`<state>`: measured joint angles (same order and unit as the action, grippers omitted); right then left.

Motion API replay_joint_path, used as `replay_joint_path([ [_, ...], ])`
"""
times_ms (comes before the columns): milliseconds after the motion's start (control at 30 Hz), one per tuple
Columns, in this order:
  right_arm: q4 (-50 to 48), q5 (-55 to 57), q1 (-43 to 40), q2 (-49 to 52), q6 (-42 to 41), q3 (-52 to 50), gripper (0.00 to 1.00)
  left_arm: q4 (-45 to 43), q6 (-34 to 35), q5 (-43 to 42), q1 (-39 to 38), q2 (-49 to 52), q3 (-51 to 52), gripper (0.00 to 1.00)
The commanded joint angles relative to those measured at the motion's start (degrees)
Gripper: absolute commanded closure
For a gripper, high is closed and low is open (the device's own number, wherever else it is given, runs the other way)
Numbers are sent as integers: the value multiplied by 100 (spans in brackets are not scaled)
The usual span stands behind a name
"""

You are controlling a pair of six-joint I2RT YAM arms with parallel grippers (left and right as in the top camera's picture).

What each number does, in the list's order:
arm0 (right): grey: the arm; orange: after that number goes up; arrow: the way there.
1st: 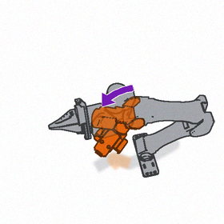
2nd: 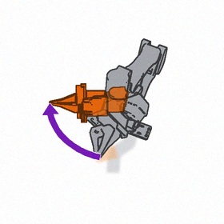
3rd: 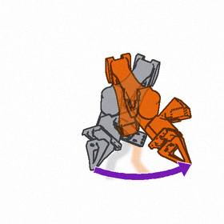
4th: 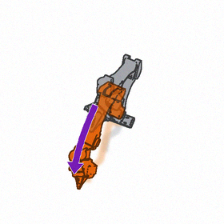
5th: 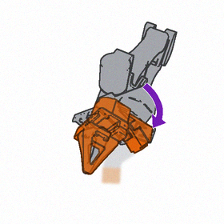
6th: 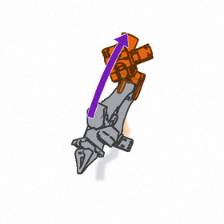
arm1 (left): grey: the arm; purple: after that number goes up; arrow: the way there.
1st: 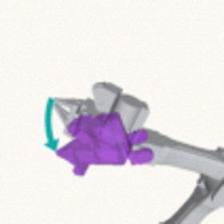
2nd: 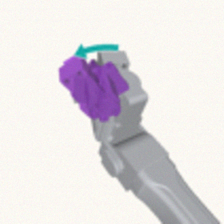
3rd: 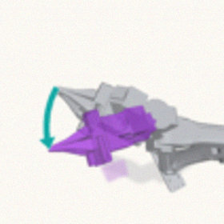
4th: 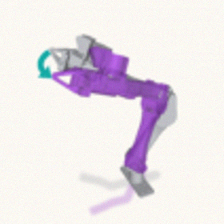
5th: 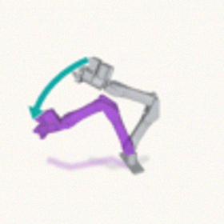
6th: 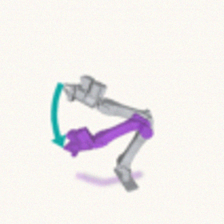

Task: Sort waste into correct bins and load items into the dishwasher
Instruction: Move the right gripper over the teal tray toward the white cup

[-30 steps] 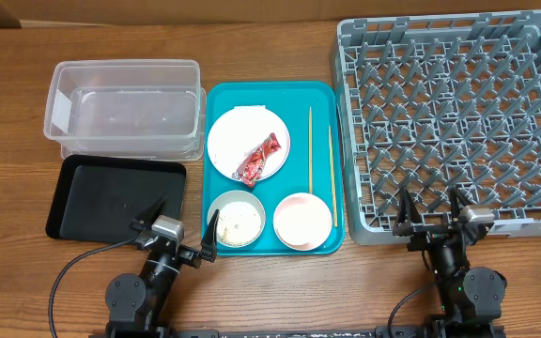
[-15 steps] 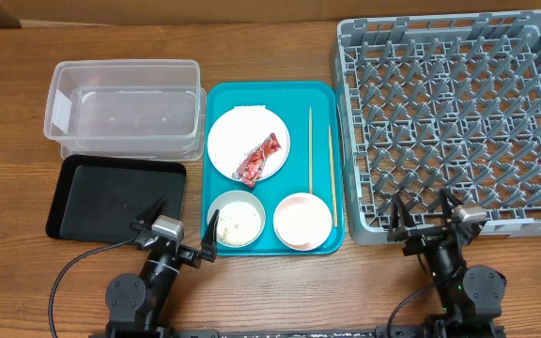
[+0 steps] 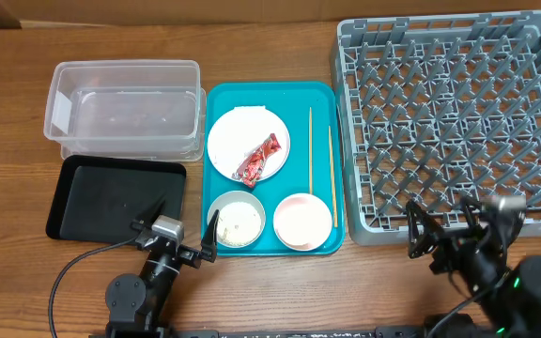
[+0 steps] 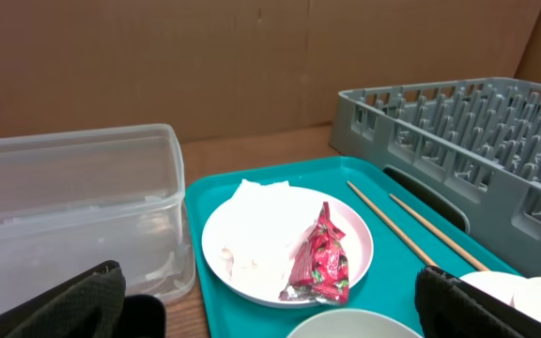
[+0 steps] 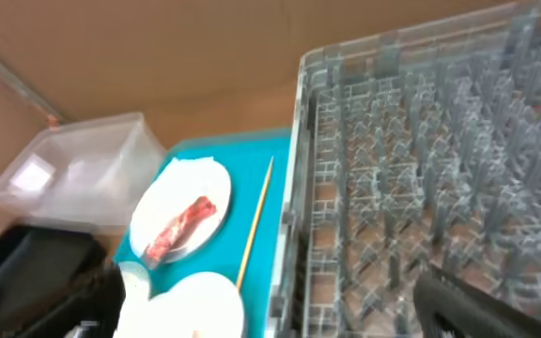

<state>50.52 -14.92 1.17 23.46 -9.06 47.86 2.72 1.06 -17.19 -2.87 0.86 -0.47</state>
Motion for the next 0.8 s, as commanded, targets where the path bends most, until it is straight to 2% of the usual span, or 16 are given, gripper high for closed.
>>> replay_joint_path([
  [0,859,-688,-17,1207,13,1464,0,4,-70,-24,35,-52,20,0],
  [67,1130,-1263,-17,1661,-79,2000,0,4,-70,-24,33,-52,20,0],
  [100,1268,-1956,-17,1971,-262,2312,0,4,-70,-24,35,-52,20,0],
  [200,1051,-2798,-15,2328,-295,2444,0,4,-70,-24,35,-52,20,0],
  [267,1005,-2859,46,2518,-350,2444,10,4,-70,-24,35,-52,20,0],
  [333,1191,-2568,299,2754,-470,2444,14,4,-70,-24,35,-52,20,0],
  [400,1443,-2041,728,2979,-483,2444,23,4,-70,-24,35,-52,20,0],
  [500,1696,-977,1552,3331,-885,2444,23,4,-70,-24,35,-52,20,0],
  [567,1744,-109,2457,3775,-1279,2444,17,4,-70,-24,35,-52,20,0],
  [767,1561,975,3652,4972,-2343,2444,17,4,-70,-24,35,-52,20,0],
])
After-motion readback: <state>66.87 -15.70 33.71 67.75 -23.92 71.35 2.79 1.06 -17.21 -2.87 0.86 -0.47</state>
